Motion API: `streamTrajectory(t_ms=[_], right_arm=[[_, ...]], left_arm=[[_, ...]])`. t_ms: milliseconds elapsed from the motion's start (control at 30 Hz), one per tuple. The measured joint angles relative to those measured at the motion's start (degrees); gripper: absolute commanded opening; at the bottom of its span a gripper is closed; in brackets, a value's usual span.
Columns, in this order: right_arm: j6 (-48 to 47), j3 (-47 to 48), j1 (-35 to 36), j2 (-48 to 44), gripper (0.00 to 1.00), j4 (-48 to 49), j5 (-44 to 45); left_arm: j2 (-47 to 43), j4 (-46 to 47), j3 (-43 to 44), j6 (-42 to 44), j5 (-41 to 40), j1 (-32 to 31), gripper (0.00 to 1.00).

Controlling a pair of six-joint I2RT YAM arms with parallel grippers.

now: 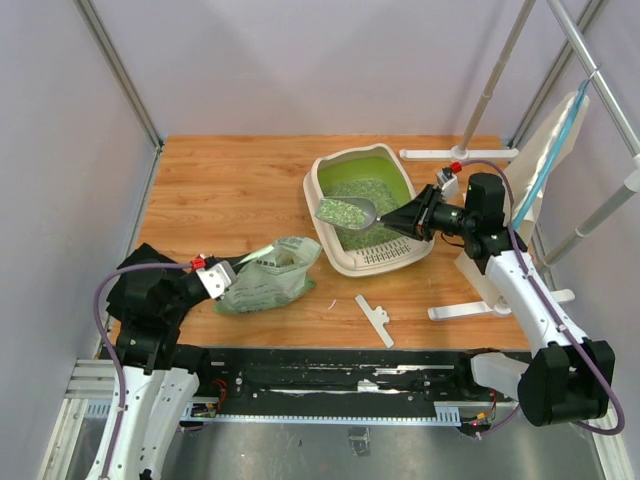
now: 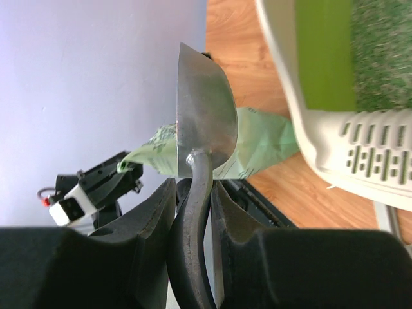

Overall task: Fill the litter box with clean litter
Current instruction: 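Scoop the cat litter from the cat litter bag, then pour the cat litter into the litter box.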

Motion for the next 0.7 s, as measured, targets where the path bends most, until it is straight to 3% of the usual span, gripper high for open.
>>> streamTrajectory(t_ms=[700], right_arm=[[-15.5, 6.8, -3.3, 2.4, 0.01, -20.4, 24.9]], left_arm=[[-5.8, -1.1, -2.3, -3.4, -0.1, 0.0, 0.01]])
